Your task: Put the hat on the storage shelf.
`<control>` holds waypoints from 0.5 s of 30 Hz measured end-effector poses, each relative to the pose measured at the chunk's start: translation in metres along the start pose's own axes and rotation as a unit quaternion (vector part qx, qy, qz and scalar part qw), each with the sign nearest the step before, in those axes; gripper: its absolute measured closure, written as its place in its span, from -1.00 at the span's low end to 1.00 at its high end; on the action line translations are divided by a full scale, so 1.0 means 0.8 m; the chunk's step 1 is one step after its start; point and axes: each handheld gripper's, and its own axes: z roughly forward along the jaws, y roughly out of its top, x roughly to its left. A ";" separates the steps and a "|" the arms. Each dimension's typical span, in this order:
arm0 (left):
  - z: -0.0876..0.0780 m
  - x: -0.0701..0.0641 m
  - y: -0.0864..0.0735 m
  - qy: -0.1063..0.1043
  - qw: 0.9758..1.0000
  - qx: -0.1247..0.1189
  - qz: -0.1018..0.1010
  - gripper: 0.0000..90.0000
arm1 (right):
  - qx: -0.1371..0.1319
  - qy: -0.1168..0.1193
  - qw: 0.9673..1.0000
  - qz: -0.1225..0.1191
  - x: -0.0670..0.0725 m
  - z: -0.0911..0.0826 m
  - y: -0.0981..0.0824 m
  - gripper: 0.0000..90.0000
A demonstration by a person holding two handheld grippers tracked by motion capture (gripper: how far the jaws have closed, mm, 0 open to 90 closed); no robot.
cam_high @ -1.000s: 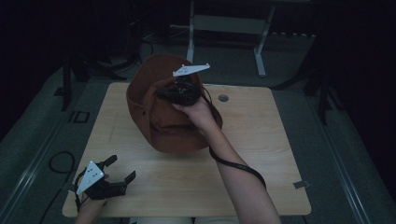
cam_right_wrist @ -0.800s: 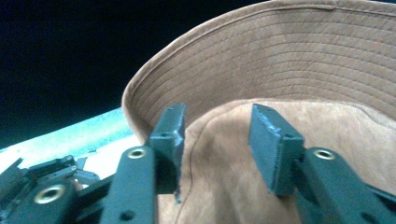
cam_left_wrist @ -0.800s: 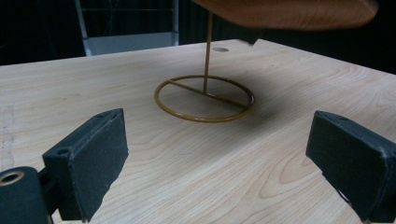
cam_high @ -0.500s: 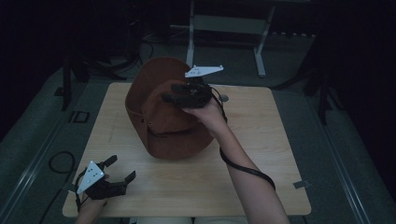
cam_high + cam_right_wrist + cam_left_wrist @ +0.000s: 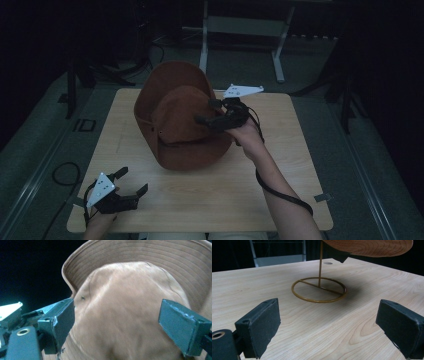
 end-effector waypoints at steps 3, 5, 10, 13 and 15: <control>0.001 0.000 0.000 0.000 1.000 0.001 0.001 -0.86 | -0.012 -0.013 1.000 -0.011 -0.005 -0.016 -0.013 -0.69; 0.001 0.000 0.000 0.002 1.000 0.001 0.001 -0.86 | -0.011 -0.024 0.999 -0.018 -0.009 -0.025 -0.021 -0.70; 0.000 0.000 -0.001 0.003 1.000 0.002 0.002 -0.87 | 0.002 -0.040 0.999 -0.025 -0.015 -0.041 -0.039 -0.69; 0.000 0.000 -0.002 0.004 1.000 0.002 0.000 -0.86 | 0.008 -0.048 0.999 -0.024 -0.019 -0.053 -0.055 -0.69; 0.000 0.000 -0.002 0.005 1.000 0.003 0.001 -0.86 | 0.012 -0.053 0.998 -0.023 -0.021 -0.059 -0.066 -0.69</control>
